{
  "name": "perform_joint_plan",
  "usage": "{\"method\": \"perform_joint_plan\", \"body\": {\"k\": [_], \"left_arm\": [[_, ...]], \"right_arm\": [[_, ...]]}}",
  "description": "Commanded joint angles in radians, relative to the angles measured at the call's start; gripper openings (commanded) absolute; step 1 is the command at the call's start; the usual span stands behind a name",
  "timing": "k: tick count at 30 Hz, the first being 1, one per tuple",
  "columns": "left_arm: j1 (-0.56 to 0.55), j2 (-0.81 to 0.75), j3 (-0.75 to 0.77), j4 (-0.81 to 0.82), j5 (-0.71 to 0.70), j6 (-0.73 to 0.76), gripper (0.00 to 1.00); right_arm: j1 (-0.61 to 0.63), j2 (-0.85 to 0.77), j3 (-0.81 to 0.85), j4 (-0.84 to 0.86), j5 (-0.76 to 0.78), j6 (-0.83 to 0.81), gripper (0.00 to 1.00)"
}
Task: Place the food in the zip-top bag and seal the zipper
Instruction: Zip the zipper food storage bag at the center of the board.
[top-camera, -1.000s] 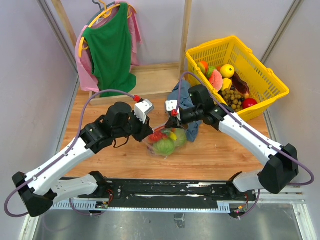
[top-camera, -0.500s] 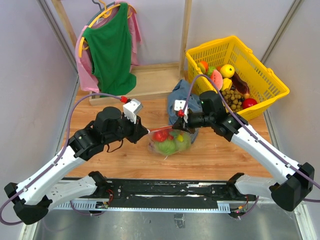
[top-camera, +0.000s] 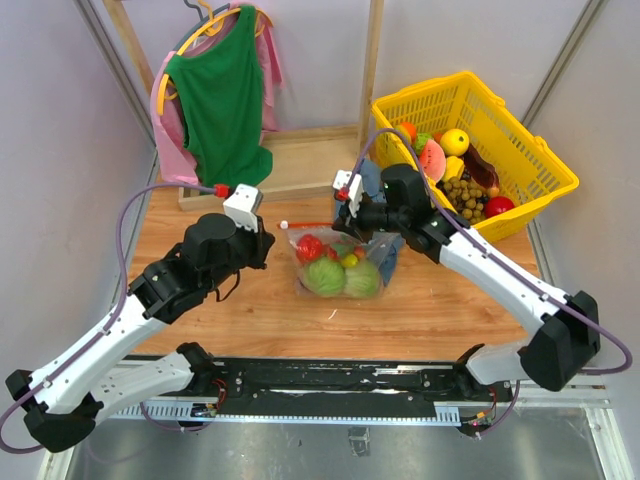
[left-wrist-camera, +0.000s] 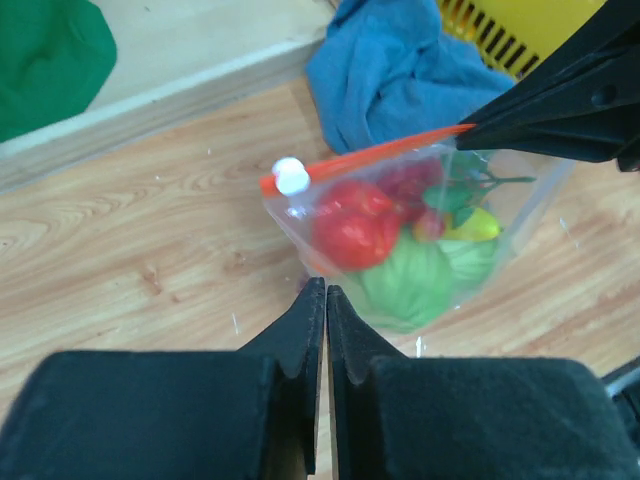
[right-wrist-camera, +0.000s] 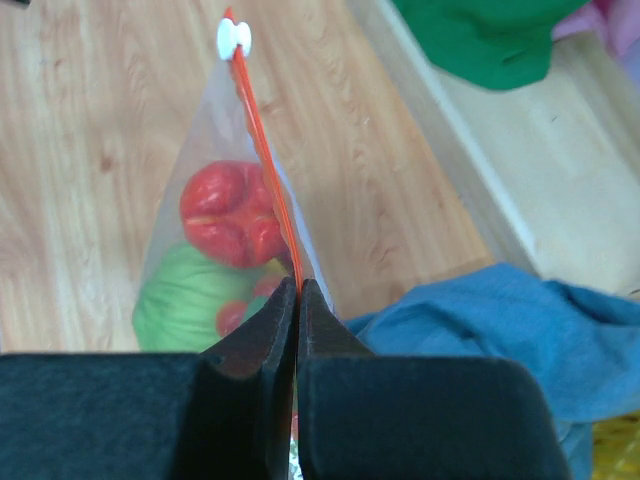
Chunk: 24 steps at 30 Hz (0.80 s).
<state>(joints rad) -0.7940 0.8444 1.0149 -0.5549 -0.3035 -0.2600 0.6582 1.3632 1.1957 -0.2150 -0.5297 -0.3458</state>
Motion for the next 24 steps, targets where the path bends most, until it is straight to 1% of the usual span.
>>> {"method": "perform_joint_plan", "body": {"k": [1, 3, 5, 8, 10, 14, 16, 17, 19, 21, 24], "left_arm": [[0.003, -0.005, 0.045, 0.102, -0.113, -0.007, 0.11], [0.003, -0.022, 0.037, 0.098, -0.139, -0.022, 0.20], [0.003, -0.051, 0.012, 0.093, -0.174, -0.047, 0.30], [0.003, -0.119, -0.033, 0.087, -0.228, -0.083, 0.43], [0.003, -0.163, -0.064, 0.081, -0.267, -0.103, 0.54], [0.003, -0.239, -0.102, 0.066, -0.327, -0.126, 0.68], [0.002, -0.270, -0.111, 0.060, -0.346, -0.126, 0.72], [0.002, -0.283, -0.114, 0.057, -0.351, -0.122, 0.74], [0.003, -0.306, -0.117, 0.045, -0.369, -0.119, 0.78], [0.003, -0.329, -0.124, 0.033, -0.386, -0.119, 0.81], [0.002, -0.369, -0.147, 0.029, -0.399, -0.118, 0.85]], "right_arm": [[0.007, 0.036, 0.117, 0.188, 0.019, 0.004, 0.01], [0.011, 0.048, 0.137, 0.216, 0.002, 0.005, 0.01], [0.028, 0.055, 0.123, 0.234, -0.018, -0.007, 0.01], [0.067, 0.067, 0.058, 0.243, -0.039, -0.033, 0.01], [0.100, 0.085, 0.010, 0.246, -0.061, -0.027, 0.01], [0.180, 0.135, -0.100, 0.302, -0.053, 0.004, 0.01], [0.213, 0.165, -0.132, 0.336, -0.055, 0.044, 0.03], [0.231, 0.179, -0.138, 0.341, -0.059, 0.056, 0.05], [0.269, 0.199, -0.139, 0.318, -0.070, 0.055, 0.16], [0.293, 0.207, -0.134, 0.294, -0.074, 0.052, 0.29], [0.296, 0.190, -0.109, 0.244, -0.070, 0.073, 0.51]]}}
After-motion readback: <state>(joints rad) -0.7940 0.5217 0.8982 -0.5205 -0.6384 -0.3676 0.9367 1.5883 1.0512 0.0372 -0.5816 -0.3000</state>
